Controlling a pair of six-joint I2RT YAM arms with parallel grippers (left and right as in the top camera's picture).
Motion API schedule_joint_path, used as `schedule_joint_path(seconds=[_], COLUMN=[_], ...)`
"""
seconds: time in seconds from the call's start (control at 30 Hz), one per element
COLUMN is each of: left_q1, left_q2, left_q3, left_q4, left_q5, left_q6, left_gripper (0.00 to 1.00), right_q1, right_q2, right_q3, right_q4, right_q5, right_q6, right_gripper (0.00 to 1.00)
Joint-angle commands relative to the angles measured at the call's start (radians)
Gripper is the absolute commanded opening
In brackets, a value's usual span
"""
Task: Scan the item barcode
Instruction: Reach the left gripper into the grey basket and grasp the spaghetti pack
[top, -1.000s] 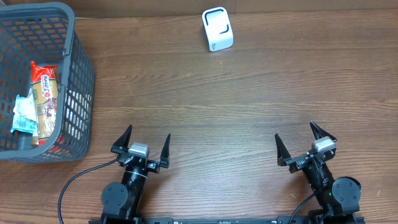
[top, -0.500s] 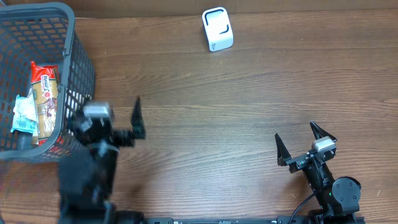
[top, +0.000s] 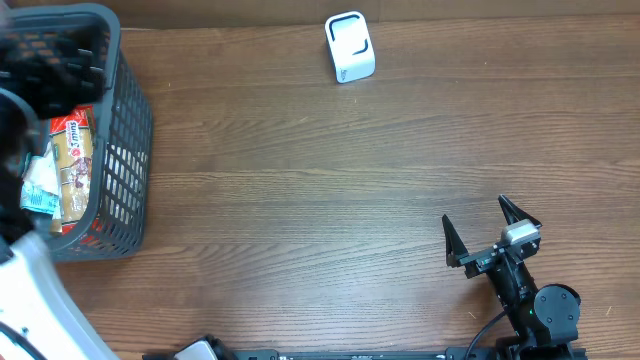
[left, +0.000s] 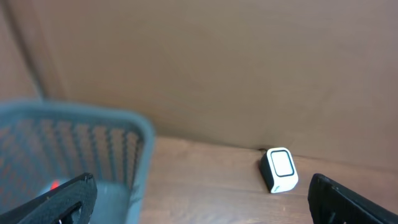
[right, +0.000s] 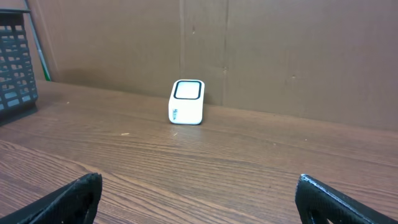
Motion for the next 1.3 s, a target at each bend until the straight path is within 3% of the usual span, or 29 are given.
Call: schedule_joint_path(seconds=[0.0,0.1,0.23,0.47,0.63,0.97,1.27], left_q1=[0.148,0.254,0.28,0.277,0.278,0.261,0.258], left_q2=[0.087,0.174,0.261,0.416,0.504,0.514,0.515], left_q3=[0.035,0.027,0.025,0.025,0.008,-0.245,-0.509], left_q4=[-0.076,-0.222,-0.315,-0.343,-0.386,-0.184,0.098], left_q5=[0.147,0.063,-0.046,-0.137,-0.239,-0.344,-0.313], left_q6=[-0.078,-0.068,0.064,0.213,0.234,0.242,0.275], left_gripper=[1.0,1.0,1.0,0.99,1.0,1.0,1.0], right_q1=[0.006,0.006,0.006,0.006,0.006,0.006,0.006], right_q2=[-0.009,-0.009,-0.009,-0.009,-0.009,-0.009,-0.009], right_q3=[-0.01,-0.01,-0.01,-0.01,-0.01,-0.01,-0.01], right_q4=[0.005,0.005,0.005,0.005,0.005,0.005,0.005], right_q5=[-0.001,-0.001,-0.001,-0.001,-0.001,-0.001,-0.001], right_q6=[0.004,0.004,0.004,0.004,0.004,0.004,0.004], right_gripper=[1.0,1.0,1.0,1.0,1.0,1.0,1.0])
